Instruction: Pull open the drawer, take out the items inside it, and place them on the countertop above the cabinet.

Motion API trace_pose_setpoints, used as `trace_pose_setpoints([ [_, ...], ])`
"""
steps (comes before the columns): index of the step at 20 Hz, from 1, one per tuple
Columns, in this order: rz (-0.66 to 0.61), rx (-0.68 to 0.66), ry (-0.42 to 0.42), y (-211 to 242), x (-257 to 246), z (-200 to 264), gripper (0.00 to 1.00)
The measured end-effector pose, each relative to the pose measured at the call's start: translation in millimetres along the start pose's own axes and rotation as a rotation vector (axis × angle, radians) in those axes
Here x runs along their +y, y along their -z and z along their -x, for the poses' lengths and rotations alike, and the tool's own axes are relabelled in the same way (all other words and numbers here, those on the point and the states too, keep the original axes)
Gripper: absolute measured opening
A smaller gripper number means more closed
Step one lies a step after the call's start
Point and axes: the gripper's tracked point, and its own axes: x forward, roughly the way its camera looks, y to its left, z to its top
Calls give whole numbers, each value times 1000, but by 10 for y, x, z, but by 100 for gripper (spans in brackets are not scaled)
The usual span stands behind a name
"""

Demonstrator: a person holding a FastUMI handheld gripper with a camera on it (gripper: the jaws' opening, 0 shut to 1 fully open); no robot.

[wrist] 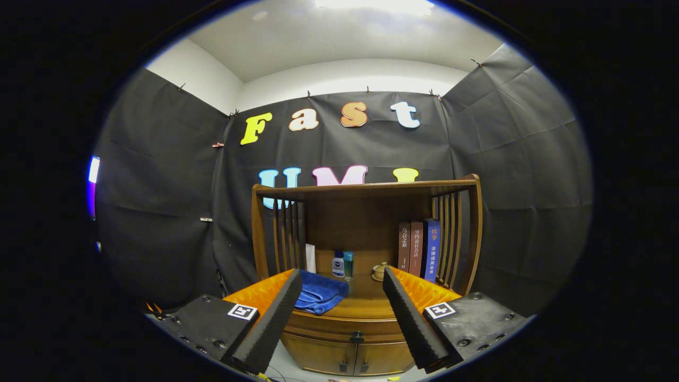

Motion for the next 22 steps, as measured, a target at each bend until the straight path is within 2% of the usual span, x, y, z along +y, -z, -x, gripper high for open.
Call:
trace_pose_setpoints([
  [14, -4, 36, 17, 139, -44, -46, 99],
  [22, -30, 125, 56, 852, -201, -260, 99],
])
